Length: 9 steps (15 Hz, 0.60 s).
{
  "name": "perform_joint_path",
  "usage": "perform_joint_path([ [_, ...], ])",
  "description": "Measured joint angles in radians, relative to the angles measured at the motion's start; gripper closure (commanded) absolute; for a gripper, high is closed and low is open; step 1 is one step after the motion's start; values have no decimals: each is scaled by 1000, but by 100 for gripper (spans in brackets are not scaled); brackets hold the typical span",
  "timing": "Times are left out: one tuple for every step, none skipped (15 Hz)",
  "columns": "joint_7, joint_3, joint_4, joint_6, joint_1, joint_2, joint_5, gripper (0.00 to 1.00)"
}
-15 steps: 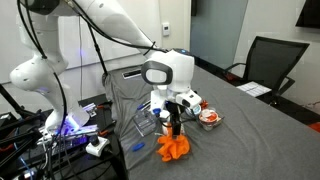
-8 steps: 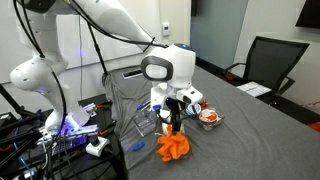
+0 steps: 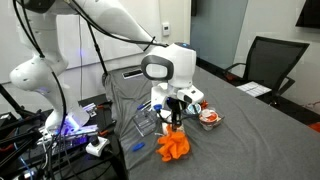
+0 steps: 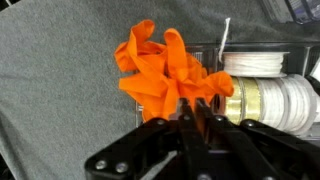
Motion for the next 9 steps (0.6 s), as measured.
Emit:
perform_joint_path([
  [0, 0, 1, 0, -1, 0, 0, 100],
  [0, 0, 2, 0, -2, 0, 0, 100],
  [0, 0, 2, 0, -3, -1, 0, 100],
  [0, 0, 2, 0, -4, -1, 0, 100],
  [0, 0, 3, 0, -5, -2, 0, 100],
  [0, 0, 3, 0, -7, -2, 0, 100],
  [0, -1, 4, 0, -9, -3, 0, 100],
  [0, -1, 4, 0, -10, -3, 0, 100],
  [0, -1, 4, 0, -10, -3, 0, 100],
])
